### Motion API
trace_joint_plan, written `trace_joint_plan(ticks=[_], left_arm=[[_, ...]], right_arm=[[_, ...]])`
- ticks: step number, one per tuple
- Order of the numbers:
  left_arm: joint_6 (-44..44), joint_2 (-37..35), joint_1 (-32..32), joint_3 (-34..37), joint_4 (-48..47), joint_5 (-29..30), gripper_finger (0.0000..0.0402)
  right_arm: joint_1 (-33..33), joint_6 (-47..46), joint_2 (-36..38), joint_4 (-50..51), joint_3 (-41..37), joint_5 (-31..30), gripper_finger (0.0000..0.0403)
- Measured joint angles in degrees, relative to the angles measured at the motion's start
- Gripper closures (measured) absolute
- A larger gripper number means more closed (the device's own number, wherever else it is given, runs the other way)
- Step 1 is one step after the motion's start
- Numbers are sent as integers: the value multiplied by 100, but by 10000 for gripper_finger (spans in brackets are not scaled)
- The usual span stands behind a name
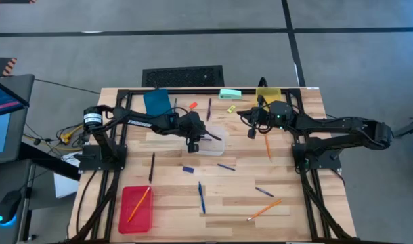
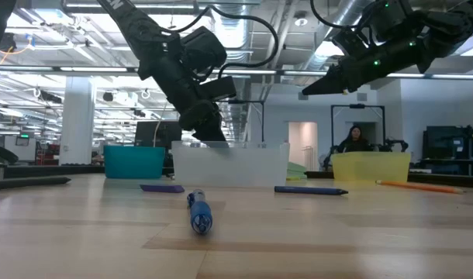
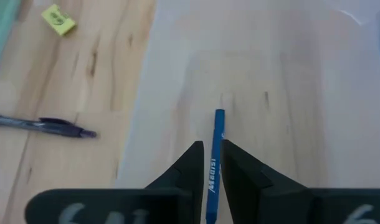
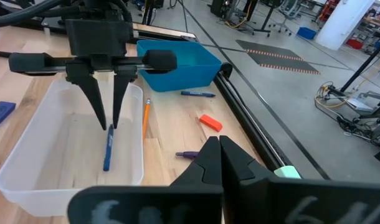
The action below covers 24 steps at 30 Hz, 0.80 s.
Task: Sort crayons/erasers/pens/pencils in bins
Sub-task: Put the yellow eraser into the blue bin
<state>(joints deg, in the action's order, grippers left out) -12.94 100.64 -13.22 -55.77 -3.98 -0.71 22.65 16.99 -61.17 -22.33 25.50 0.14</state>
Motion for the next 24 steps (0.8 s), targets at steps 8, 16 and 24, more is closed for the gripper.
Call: trace_joint_plan(ticks=[8,16,24], left_arm=[[0,-236,21,4,-172,73,336],[-318,-1072,229,4,-465,757,365],[-195,-1619,359,530,315,700,401]], right_arm=[[0,-2,0,11,0,-2,400],[0,62,-2,24,0,-4,400],[-31,-1,-2,-9,0,-7,401]])
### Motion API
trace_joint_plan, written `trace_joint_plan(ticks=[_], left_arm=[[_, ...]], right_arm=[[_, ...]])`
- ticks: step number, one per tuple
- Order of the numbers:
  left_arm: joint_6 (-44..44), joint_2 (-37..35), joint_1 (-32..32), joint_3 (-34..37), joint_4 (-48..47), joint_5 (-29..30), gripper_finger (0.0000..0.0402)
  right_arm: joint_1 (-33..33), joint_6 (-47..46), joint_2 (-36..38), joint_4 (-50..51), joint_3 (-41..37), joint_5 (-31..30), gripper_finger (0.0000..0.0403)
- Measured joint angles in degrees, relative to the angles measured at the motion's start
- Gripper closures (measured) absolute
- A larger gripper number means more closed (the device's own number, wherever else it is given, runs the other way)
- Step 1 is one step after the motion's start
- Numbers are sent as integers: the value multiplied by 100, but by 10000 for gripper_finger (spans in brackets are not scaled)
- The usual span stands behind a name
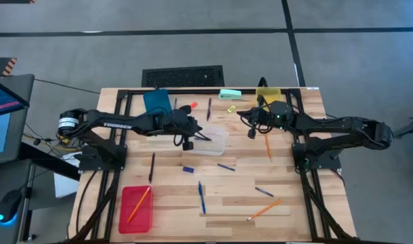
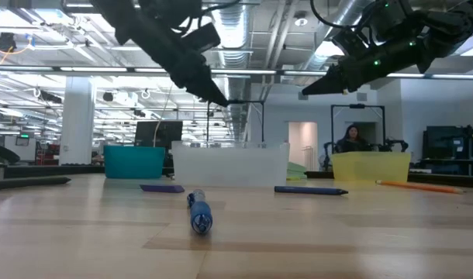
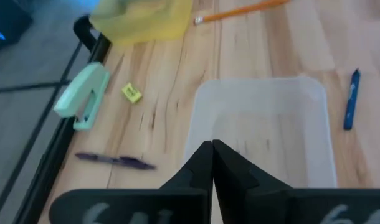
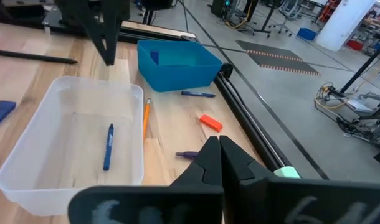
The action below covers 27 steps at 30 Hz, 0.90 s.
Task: Sort crayons/erasers/pens/pencils in bins
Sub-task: Put the yellow eraser into the blue bin
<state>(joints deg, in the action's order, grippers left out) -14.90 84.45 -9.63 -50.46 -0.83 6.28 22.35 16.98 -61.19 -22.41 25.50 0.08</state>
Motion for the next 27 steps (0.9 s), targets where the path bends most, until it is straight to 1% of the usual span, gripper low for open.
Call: trace_joint_plan(ticks=[6,8,11,14,17,20,22,25,27], left_arm=[[234,-136,-6,823,1222,-164,401],[260,-160,-4,1094,1716,-225,401],[313,-160,-7,1432,2500,-305,401],[377,-158,-43,1695,3074,-305,401],[475,-158,-88,1866,3512,-307,401],[605,-159,-149,2069,4107,-469,401],[710,-160,-211,2227,4410,-594,401],[842,-161,-300,2474,4847,-611,401],[877,-162,-348,2605,4972,-626,401]], right_arm=[[-82,-42,0,-15,0,-64,401],[-109,-63,0,32,27,-252,401],[-133,-236,-4,389,222,-566,401],[-97,-389,-135,707,417,-690,401],[42,-370,-432,929,712,-700,401],[251,-173,-849,1479,1118,-691,401],[395,76,-1156,1890,1466,-597,400],[624,491,-1570,2510,1958,-398,398],[783,783,-1860,2928,2278,-170,396]])
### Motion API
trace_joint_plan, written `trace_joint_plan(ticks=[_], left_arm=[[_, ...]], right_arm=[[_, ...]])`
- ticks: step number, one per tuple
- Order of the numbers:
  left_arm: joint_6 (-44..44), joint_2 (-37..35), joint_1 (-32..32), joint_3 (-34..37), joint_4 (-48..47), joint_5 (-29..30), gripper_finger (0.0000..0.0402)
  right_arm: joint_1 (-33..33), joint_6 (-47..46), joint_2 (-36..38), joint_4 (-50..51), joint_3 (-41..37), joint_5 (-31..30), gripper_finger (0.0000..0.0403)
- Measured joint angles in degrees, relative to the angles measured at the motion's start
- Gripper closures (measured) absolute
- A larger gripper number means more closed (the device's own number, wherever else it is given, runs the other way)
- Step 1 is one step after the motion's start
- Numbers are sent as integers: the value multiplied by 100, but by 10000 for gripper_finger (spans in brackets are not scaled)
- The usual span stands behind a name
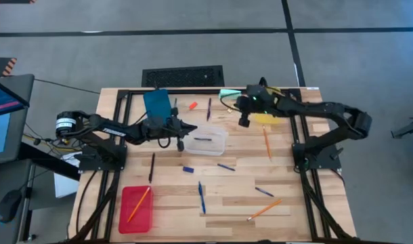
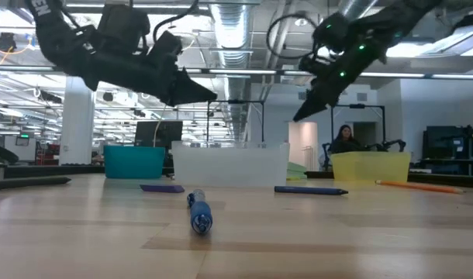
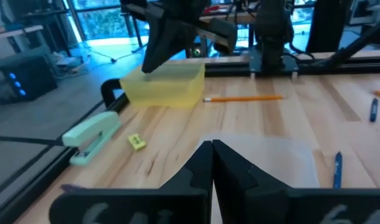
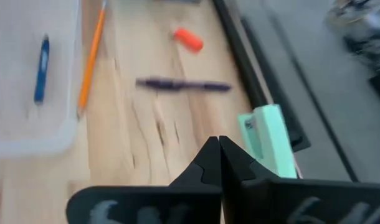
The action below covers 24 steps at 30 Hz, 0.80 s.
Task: Sort crayons/erasers/pens/pencils in bins
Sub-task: Put the yellow eraser into the blue bin
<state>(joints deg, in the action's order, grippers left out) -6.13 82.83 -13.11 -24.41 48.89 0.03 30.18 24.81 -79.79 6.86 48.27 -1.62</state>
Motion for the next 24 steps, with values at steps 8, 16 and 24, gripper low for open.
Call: trace_joint_plan(ticks=[8,16,24], left_arm=[[95,-2,-128,357,514,-278,401],[79,-2,-142,408,473,-273,401],[-25,-2,-142,408,426,-279,401]], right_arm=[[308,685,-1444,1834,1432,137,357],[285,1311,-2538,2387,2355,-259,257],[419,1804,-3253,2765,2744,-792,150]])
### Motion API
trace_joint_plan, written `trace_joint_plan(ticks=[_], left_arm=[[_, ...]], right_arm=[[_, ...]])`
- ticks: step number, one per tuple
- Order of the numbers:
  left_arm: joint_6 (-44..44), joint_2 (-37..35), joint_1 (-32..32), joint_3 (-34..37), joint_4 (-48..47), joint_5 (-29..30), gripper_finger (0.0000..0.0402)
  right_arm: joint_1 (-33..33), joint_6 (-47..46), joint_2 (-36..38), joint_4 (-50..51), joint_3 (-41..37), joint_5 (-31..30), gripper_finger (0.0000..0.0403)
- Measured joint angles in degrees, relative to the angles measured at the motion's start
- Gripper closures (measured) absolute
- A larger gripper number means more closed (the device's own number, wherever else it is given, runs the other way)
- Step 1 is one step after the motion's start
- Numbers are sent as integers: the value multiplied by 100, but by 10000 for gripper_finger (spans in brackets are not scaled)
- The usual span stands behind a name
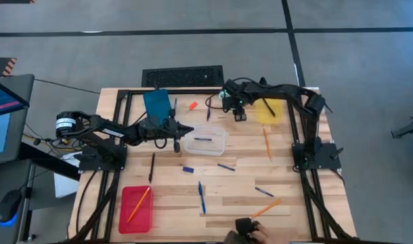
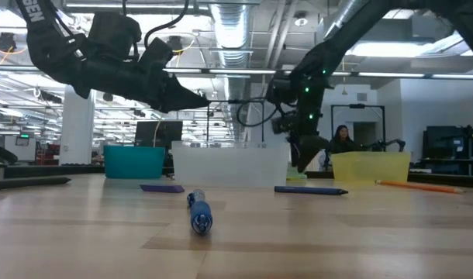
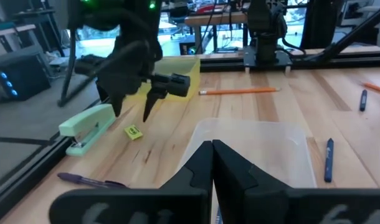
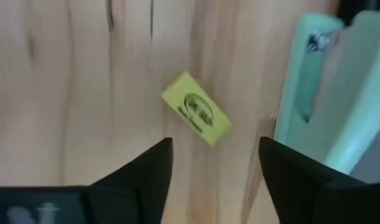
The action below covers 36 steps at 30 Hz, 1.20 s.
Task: Sort crayons/erasers/pens/pencils in bins
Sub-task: Put the yellow eraser into the blue bin
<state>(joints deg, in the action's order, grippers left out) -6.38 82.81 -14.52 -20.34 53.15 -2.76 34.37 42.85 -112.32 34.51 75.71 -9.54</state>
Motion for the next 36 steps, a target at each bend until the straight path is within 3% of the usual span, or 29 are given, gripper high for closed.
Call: trace_joint_plan(ticks=[16,36], left_arm=[[-64,0,0,-2,-120,-118,401],[-15,0,0,-2,-119,-306,401]], right_arm=[[18,1109,-340,-282,180,56,144],[333,799,-333,86,364,965,145]])
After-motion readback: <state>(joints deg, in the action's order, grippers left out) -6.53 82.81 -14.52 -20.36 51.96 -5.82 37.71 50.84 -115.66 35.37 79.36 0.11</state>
